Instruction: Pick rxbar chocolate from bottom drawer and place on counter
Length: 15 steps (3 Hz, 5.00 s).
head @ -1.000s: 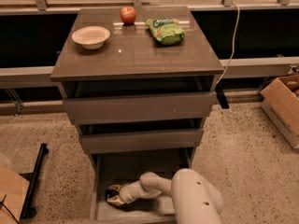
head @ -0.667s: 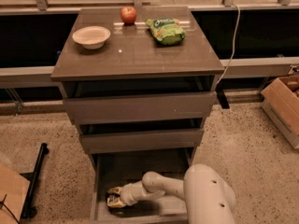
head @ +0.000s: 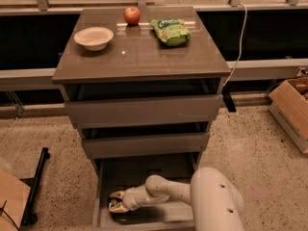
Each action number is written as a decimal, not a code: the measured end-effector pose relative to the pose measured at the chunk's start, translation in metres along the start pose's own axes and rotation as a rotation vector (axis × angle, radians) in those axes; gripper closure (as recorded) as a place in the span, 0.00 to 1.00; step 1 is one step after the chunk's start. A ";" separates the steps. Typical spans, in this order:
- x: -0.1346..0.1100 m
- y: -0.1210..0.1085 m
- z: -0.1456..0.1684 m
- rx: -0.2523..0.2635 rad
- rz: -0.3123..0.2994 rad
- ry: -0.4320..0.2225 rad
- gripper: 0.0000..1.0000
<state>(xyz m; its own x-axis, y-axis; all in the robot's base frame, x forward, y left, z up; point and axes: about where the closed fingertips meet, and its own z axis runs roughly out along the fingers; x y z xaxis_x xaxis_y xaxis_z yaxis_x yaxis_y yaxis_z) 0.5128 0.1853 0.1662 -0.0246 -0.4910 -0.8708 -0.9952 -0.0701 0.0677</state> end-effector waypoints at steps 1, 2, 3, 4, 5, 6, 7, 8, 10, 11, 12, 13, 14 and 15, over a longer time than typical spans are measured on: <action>-0.030 0.001 -0.020 0.010 -0.061 0.006 1.00; -0.080 0.001 -0.060 0.050 -0.137 0.058 1.00; -0.137 0.003 -0.090 0.101 -0.193 0.121 1.00; -0.190 0.021 -0.107 0.134 -0.247 0.178 1.00; -0.209 0.042 -0.121 0.116 -0.299 0.209 1.00; -0.212 0.044 -0.124 0.074 -0.310 0.191 1.00; -0.221 0.062 -0.140 -0.015 -0.337 0.134 1.00; -0.243 0.094 -0.166 -0.106 -0.401 0.115 1.00; -0.301 0.128 -0.242 -0.065 -0.484 0.180 1.00; -0.338 0.120 -0.279 -0.006 -0.499 0.252 1.00; -0.383 0.104 -0.313 0.026 -0.525 0.342 1.00; -0.434 0.081 -0.340 0.044 -0.562 0.446 1.00; -0.505 0.053 -0.371 0.134 -0.612 0.555 1.00; -0.500 0.056 -0.367 0.125 -0.607 0.544 1.00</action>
Offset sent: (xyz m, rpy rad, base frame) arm -0.0819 -0.0033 0.1910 -0.1016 -0.1861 0.1779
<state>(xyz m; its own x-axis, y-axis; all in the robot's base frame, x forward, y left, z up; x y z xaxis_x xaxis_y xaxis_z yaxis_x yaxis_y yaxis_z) 0.5040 0.1084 0.7835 0.5378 -0.7533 -0.3787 -0.8248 -0.3770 -0.4214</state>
